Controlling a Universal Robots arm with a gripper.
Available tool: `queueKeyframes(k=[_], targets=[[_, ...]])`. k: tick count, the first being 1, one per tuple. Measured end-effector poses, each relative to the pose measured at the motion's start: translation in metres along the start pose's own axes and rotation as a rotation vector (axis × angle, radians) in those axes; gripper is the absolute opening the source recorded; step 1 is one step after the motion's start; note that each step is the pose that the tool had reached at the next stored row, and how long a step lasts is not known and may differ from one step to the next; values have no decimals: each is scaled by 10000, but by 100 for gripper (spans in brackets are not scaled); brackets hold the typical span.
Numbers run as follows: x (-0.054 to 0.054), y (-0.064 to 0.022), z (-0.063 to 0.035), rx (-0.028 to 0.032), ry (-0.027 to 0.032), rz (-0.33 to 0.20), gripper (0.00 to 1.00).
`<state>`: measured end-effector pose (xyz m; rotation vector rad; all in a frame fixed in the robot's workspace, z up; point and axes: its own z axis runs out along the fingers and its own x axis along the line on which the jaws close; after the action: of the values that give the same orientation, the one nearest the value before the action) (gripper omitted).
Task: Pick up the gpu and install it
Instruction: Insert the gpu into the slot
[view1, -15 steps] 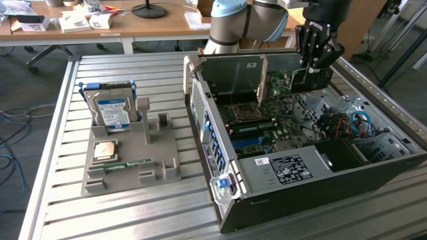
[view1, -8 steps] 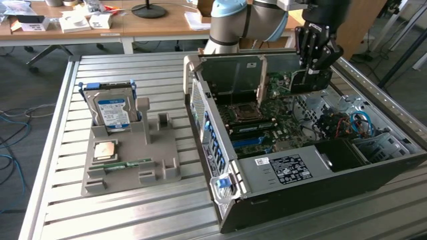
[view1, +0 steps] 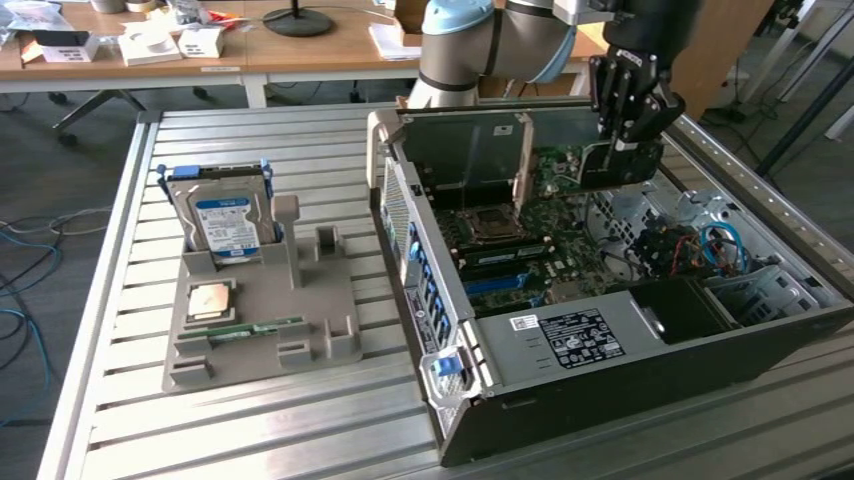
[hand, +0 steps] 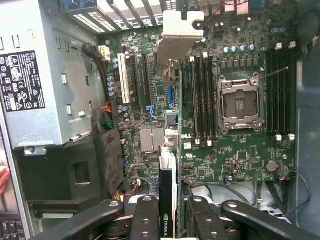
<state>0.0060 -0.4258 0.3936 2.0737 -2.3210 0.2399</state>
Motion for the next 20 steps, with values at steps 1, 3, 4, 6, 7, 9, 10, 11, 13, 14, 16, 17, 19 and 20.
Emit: queueKeyframes(k=[1, 3, 4, 6, 7, 9, 10, 11, 13, 14, 16, 17, 19, 20], targets=[[0, 0, 1, 0, 1, 0, 27], [0, 0, 2, 0, 0, 0, 27], [0, 0, 2, 0, 0, 0, 27], [0, 0, 2, 0, -1, 0, 27], [0, 0, 2, 0, -1, 0, 27], [0, 0, 2, -1, -1, 0, 27], [0, 0, 2, -19, 2, -2, 27], [-1, 0, 3, -98, 8, -11, 27], [-1, -1, 3, -376, 38, -45, 27], [0, -1, 2, -512, 55, -62, 27], [0, -1, 2, -736, 70, -91, 27], [0, -1, 3, -809, 48, -99, 27], [-1, -1, 5, -958, -42, -111, 27], [0, -1, 6, -1031, -92, -117, 27]])
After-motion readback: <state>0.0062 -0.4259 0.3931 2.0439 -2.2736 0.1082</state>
